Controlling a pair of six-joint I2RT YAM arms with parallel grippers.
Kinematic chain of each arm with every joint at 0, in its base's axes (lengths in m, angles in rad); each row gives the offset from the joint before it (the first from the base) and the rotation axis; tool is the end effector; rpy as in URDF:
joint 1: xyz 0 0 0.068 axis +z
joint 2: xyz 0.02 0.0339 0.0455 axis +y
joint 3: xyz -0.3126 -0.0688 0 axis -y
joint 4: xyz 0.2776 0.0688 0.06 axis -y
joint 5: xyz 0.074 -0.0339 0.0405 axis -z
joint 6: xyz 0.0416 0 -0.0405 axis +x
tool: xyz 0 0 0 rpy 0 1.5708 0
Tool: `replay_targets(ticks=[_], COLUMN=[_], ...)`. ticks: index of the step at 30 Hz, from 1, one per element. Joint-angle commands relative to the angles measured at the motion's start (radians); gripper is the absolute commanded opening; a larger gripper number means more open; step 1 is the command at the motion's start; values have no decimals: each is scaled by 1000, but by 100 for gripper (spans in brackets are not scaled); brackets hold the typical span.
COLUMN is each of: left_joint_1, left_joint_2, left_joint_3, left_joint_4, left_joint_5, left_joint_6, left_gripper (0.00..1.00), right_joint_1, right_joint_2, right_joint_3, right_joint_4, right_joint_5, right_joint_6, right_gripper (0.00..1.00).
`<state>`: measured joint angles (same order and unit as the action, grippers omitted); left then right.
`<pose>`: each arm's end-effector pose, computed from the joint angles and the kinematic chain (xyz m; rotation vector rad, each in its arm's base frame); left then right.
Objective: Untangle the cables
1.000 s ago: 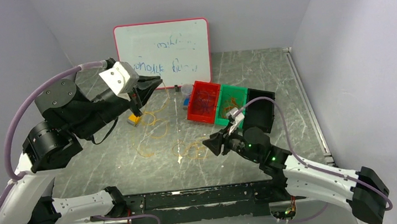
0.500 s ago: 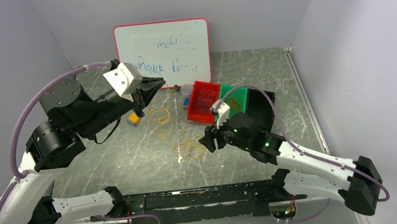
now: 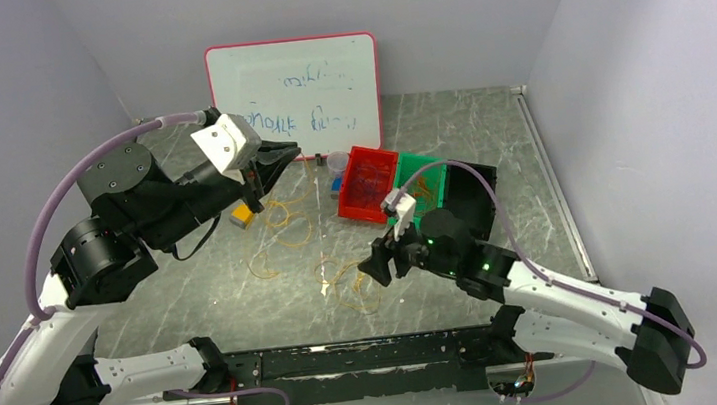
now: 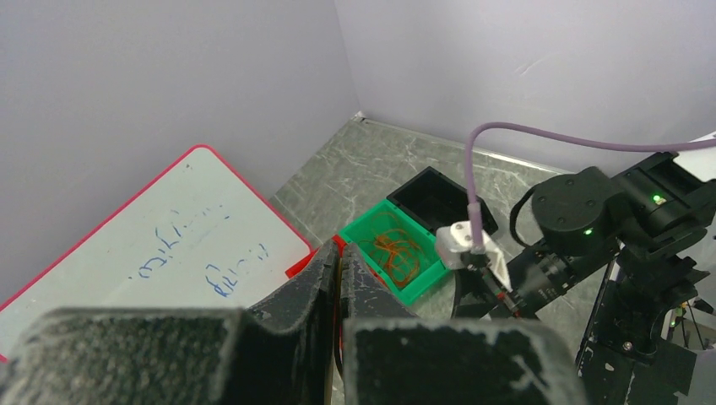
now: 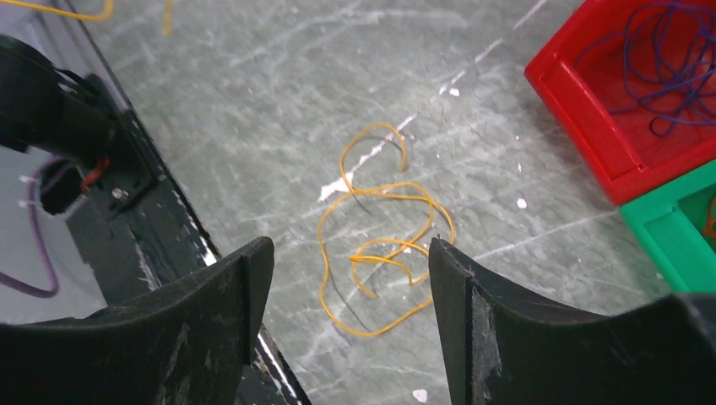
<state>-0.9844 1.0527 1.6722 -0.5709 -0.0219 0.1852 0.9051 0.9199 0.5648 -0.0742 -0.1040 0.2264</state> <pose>0.0958 -0.1426 0.6007 0.8432 1.3060 -0.6192 0.1304 0.1731 0.2739 -0.7633 1.9521 0.8130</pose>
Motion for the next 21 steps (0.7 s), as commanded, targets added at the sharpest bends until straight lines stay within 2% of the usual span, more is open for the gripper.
replay_targets(ticks=[1,5,11,16,21], left_joint_1=[-2,-2,-2,-2,-2], left_joint_2=[-8,-12,-10,-4,1], left_joint_3=[-6,-14,-12,-6,-10], left_joint_4=[22,33,36,36,35], left_joint_5=[7,17,30,68,103], left_joint_6=[-13,-15,-21,-29,-30], left_gripper=[7,7,7,7,7], right_joint_1=[3,2,2,2,3], right_joint_2=[-102,-124,-56,22,53], right_joint_3=[-73,-112,-118,-56,-12], right_joint_4=[219,395,655,720,737], right_joint_5=[4,9,-30,-77,-102], right_joint_6=[74,70,-22,-130,-159], right_gripper=[70,69,69,67,65])
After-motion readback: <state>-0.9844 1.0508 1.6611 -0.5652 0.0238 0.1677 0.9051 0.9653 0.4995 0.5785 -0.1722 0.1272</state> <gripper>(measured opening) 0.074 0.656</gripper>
